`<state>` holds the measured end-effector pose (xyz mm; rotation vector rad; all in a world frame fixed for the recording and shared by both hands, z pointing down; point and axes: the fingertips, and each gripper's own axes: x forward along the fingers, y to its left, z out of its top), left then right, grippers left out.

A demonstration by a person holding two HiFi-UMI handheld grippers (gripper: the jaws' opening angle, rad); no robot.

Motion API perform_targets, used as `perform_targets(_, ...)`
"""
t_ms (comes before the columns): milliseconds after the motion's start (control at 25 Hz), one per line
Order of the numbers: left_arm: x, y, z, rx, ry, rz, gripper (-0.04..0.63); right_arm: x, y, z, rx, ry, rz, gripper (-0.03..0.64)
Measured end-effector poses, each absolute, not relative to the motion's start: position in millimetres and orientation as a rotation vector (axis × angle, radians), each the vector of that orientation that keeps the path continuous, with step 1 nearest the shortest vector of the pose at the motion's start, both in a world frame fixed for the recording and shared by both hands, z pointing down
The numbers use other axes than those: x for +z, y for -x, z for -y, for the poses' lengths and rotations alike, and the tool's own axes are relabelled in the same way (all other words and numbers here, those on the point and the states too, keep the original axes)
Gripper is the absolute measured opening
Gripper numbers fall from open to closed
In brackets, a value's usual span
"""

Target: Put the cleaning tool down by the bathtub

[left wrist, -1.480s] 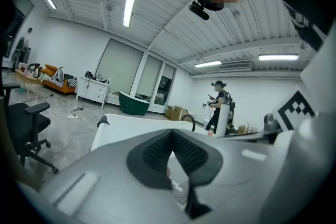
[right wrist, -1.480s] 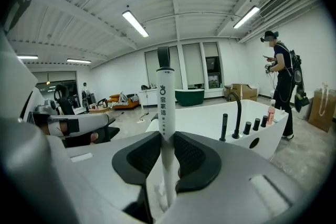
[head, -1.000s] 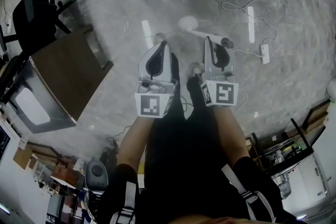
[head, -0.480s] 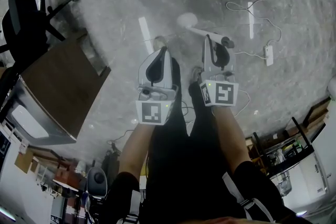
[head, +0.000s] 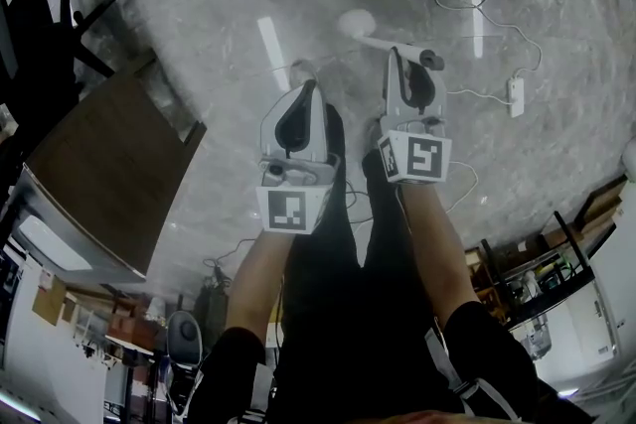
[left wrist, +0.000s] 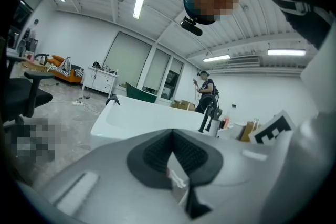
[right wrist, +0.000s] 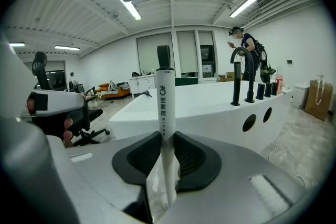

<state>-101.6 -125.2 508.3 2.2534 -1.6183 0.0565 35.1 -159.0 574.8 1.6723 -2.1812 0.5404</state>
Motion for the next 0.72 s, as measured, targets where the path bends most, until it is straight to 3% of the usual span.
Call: perform_targets(720, 556, 113, 145, 0.069, -2.267, 1.602, 0.006, 662, -23, 182, 0.580, -1.662, 2.149, 0.084)
